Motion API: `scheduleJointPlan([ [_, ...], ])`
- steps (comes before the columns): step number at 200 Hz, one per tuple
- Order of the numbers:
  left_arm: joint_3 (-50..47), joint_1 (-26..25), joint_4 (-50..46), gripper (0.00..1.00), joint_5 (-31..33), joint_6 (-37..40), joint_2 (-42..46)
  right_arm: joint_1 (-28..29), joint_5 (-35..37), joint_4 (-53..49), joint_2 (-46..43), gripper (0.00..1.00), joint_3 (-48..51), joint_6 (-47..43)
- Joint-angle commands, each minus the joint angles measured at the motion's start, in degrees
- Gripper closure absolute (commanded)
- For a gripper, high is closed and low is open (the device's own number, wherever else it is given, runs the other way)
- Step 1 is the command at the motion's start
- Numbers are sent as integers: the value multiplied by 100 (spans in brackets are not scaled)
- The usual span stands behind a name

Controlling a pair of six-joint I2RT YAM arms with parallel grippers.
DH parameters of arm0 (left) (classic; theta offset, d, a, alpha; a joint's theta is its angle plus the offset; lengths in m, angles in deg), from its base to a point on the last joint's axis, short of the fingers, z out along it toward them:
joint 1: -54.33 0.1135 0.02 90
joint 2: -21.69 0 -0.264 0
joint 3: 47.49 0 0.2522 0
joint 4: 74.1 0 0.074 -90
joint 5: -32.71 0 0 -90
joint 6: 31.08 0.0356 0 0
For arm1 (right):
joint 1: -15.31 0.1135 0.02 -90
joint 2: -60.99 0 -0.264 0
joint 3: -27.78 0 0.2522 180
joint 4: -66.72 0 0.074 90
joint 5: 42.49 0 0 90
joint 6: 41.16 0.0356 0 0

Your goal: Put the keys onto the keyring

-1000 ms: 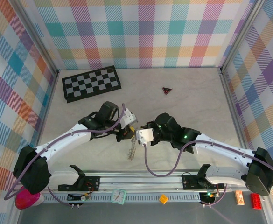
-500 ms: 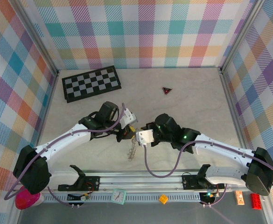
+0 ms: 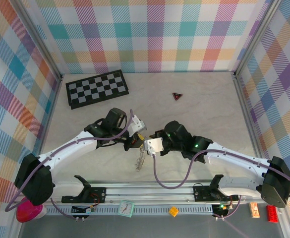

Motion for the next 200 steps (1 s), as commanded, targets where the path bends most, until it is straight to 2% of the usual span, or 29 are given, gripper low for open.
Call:
scheduleJointPlan([
  [1,160,-73,80,100,-174,-1,-11,61,-37,134,57,100,54,83],
  [118,148,-75,87,100,-174,8,7,72,104,215,102,100,52,87],
  [200,142,-77,104,100,-174,-1,23,81,-119,11,128,100,19,94],
])
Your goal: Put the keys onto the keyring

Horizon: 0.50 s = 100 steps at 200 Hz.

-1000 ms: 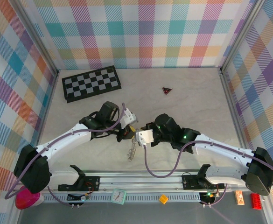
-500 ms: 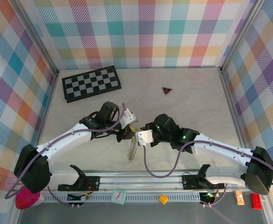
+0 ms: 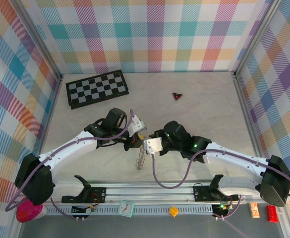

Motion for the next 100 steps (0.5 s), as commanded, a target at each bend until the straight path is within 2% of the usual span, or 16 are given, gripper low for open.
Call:
scheduleJointPlan([
  [1,144,-79,109,100,-176,-1,26,55,-187,-74,41,100,18,87],
  [100,128,-80,170,100,-9,-1,114,58,-365,-350,32,100,-34,78],
])
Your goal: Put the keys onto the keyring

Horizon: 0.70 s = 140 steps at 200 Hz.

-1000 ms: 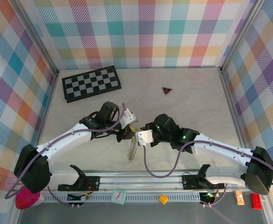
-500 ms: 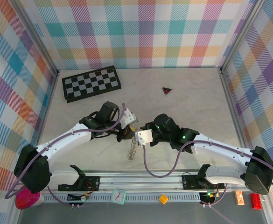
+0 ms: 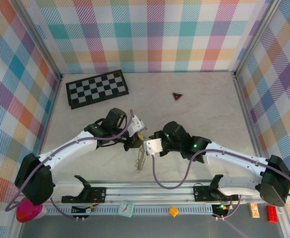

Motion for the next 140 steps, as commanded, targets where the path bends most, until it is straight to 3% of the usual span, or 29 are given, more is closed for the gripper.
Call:
scheduleJointPlan([
  [1,128,-80,170,100,-33,-1,114,50,-274,-221,30,100,-39,78],
  [120,-120,-78,817,100,17,-110,427,45,-470,-487,-14,100,-62,278],
  [140,-147,-75,936,100,-31,-124,482,48,-495,-589,-53,89,-70,371],
])
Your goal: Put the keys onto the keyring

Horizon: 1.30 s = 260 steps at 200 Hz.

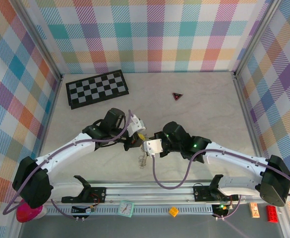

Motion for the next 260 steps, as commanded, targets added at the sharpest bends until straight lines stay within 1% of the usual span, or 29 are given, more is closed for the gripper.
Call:
scheduleJointPlan([
  [1,-39,-45,649,100,-54,-78,245,48,-346,-491,-64,88,-61,206],
  [12,-66,-47,704,100,-64,-55,273,43,-331,-540,-133,79,-62,308],
  [41,-213,-47,907,100,-110,124,436,1,-353,-701,-460,66,12,792],
  [57,-385,-56,1078,100,-154,377,574,-141,-552,-786,-745,64,88,1239],
  [74,-505,-56,1116,100,-183,683,693,-431,-893,-741,-1095,62,233,1822],
  [90,-580,-56,1135,100,-220,932,782,-766,-1379,-607,-1351,62,360,2424],
  [108,-668,-56,1228,100,-261,1143,865,-1048,-2013,-146,-1499,63,550,3105],
  [140,-846,-56,1372,100,-539,1605,1002,-1113,-2596,937,-1322,66,785,3922],
  [162,-920,-56,1439,100,-699,1798,1058,-1109,-2788,1616,-1092,67,918,4417],
  [182,-955,-56,1482,100,-740,1835,1097,-1114,-2858,1873,-949,69,1000,4529],
  [260,-1034,-56,1735,100,-890,1777,1117,-1114,-3233,2173,-545,75,1009,4345],
])
